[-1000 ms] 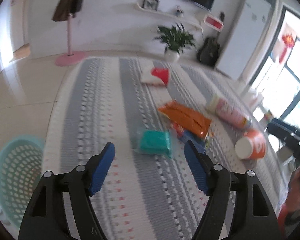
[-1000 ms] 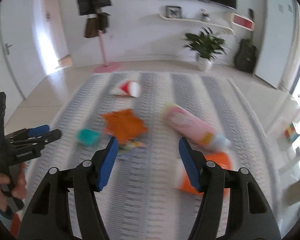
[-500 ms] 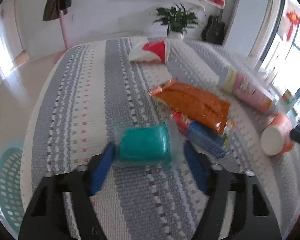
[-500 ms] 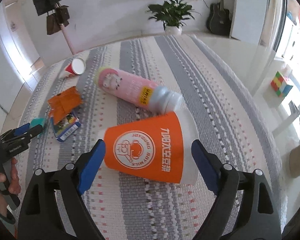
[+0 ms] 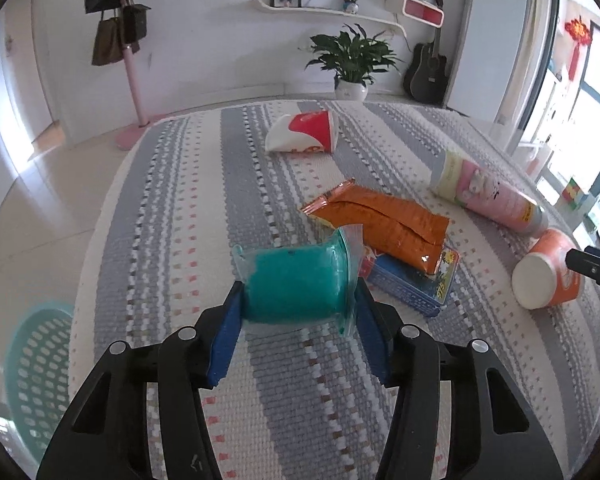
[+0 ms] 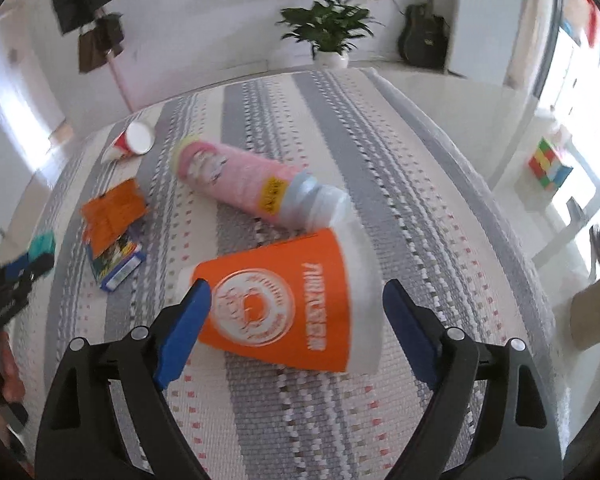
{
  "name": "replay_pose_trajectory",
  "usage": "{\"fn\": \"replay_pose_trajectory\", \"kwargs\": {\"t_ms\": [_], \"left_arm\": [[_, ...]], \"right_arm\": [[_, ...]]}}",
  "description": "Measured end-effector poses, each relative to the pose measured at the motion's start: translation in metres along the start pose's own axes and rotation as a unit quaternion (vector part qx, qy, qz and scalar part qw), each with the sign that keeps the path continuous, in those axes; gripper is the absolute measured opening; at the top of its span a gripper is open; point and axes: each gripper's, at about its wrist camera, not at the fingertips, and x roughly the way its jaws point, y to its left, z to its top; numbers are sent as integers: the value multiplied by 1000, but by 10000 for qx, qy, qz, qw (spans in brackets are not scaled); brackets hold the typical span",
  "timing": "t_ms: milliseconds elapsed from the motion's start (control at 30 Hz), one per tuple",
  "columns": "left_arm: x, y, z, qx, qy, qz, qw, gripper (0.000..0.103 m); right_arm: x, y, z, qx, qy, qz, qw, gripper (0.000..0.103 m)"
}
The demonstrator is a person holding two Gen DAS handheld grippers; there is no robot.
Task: Collect trash
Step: 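Grasp the teal packet with the left tool while the right tool grasps the orange paper cup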
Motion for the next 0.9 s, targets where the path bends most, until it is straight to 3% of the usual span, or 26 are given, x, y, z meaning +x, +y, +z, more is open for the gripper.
{"fn": "replay_pose_trajectory", "kwargs": {"t_ms": [67,267,400,533,600,733,900], "left_arm": [[-1,2,0,-13,0,-1,10000,51],[-2,5,1,-9,-38,50,10000,51],[-8,10,3,-58,-128,73,9999,51],[-13,18,5,-142,-190,83,9997,51],[-15,21,5,-176,-206,71,9996,51],[-18,26,5,-177,-224,88,9996,51],[-18,29,4,-173,-202,87,9996,51]], "right_arm": [[6,-5,0,102,137,-27,9999,83],[10,11,-5,39,410,659,9970,83],[4,43,-14,-372,522,1127,9916,83],[-13,74,-24,-1060,555,1811,9762,83],[-21,85,-27,-1420,550,1856,9707,83],[-14,75,-28,-1572,837,1724,9688,83],[0,36,-18,-985,1292,2217,9615,83]]}}
